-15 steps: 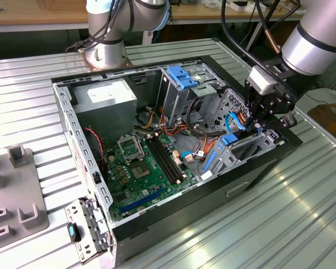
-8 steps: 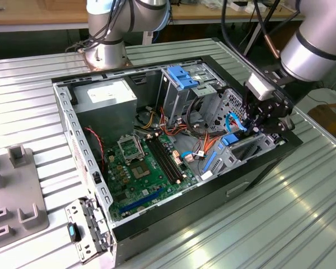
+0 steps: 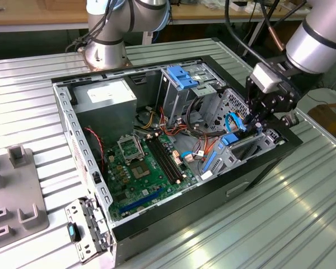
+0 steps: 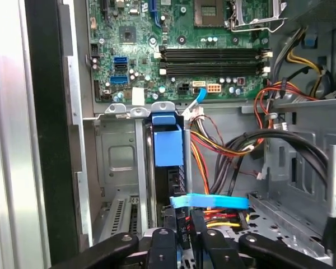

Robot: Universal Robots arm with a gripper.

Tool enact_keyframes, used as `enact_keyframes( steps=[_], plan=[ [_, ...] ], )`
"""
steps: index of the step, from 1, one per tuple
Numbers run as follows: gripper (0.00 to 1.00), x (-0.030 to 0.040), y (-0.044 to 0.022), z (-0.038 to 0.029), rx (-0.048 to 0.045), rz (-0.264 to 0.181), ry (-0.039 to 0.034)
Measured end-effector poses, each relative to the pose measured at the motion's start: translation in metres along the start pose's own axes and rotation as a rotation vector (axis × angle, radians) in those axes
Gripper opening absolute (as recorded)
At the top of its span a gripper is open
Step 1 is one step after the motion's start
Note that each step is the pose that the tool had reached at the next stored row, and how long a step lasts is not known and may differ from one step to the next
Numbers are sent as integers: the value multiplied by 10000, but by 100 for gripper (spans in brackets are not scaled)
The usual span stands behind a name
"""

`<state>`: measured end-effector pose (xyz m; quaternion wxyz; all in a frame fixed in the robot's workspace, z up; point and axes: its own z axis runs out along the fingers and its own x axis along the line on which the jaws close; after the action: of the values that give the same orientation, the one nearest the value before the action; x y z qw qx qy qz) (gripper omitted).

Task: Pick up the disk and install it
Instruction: 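Insert the second disk wire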

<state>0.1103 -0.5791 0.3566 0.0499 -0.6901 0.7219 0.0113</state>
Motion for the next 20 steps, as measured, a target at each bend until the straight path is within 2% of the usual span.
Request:
enact_keyframes(
  steps=[2,3,7,11,13,15,17,20],
  plan=[
    [24,-12,-4,-80,0,-1,1],
    [24,-14,-5,-100,0,-1,1],
    [24,-17,-8,-110,0,-2,7],
    [24,-17,-38,-108,-8,-13,8],
    [24,-14,-77,-100,-35,-331,-8],
    [24,19,-79,-101,-45,-442,-5],
    [24,141,-86,-108,-49,-499,-6],
    [24,163,-102,-68,-82,-873,-27]
  ],
)
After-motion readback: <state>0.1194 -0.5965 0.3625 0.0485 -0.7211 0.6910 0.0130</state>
